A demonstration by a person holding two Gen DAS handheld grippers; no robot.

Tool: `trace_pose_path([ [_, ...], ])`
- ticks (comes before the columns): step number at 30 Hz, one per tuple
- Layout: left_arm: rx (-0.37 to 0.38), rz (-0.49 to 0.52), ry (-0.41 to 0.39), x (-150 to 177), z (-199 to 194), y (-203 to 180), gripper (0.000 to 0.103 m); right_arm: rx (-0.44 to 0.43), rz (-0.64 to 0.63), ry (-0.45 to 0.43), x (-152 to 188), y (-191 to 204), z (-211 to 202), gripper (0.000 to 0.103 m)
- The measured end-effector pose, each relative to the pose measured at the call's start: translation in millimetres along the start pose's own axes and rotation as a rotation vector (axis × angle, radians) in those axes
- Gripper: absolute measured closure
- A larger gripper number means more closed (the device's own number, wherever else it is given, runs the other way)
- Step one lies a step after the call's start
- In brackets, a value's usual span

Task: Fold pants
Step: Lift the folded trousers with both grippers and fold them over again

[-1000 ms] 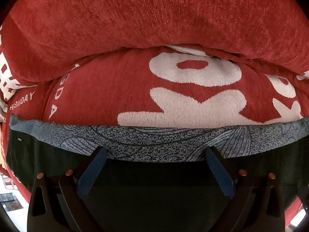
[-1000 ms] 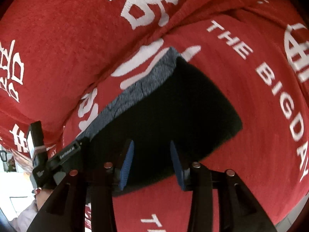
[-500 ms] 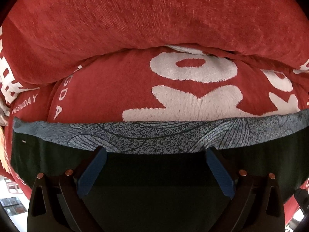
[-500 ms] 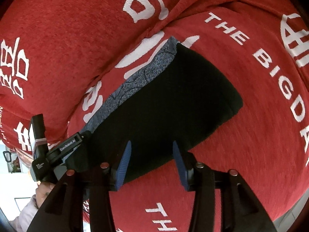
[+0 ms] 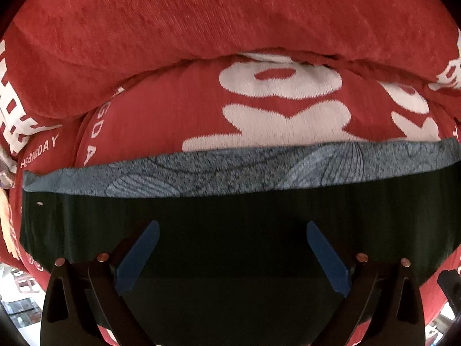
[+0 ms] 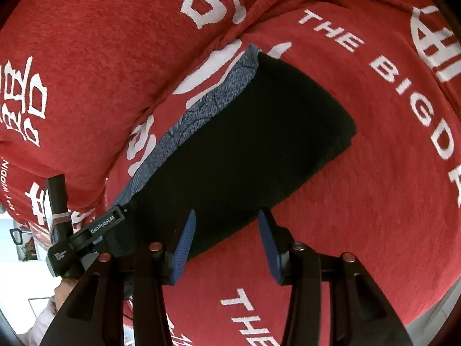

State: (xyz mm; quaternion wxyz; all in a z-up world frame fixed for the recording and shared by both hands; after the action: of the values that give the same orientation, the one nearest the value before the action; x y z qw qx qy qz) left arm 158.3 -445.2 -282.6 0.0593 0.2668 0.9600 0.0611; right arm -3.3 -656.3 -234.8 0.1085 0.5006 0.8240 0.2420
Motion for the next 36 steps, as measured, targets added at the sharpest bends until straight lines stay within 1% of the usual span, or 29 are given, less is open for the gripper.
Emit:
trace_pose_path([
  [6,-0.007,0.023,0.009,8,-3,-10,0.0,-0.02,0.017,0.015,13,-2,5,0.054],
  [13,-0.019,0.036,0.016,9,-4,-12,0.0,-0.029,0.068,0.038,25,-16,9,0.054],
  [22,-0.022,0.047,0.023,14,-7,-19,0.0,-0.065,0.129,0.013,16,-34,4,0.054],
  [27,-0.035,0.063,0.016,14,-11,-23,0.0,-0.091,0.164,0.014,12,-44,3,0.054],
  [30,-0.04,0.076,0.016,13,-12,-24,0.0,-0.112,0.202,0.01,9,-54,0,0.054],
  [32,-0.023,0.079,0.005,13,-18,-26,0.0,-0.127,0.216,0.007,6,-58,-2,0.054],
  [34,0.01,0.08,-0.016,14,-25,-31,0.0,-0.141,0.212,0.0,3,-59,-3,0.054],
  [36,0.077,0.089,-0.037,17,-30,-39,0.0,-0.159,0.207,-0.005,0,-60,-5,0.054],
])
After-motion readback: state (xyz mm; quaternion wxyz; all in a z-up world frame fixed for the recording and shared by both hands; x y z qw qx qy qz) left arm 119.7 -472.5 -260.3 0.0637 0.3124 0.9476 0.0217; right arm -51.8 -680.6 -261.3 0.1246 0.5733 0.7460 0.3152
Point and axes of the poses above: each gripper's, at about its wrist camera, not at the fingertips, and z roughly the way its jaws point, y to its left, x to its underside, the point moved 10 cm from there along z, roughly the way its jaws point, and after that the axes turned 11 degrees about z, right-handed, at the moved point
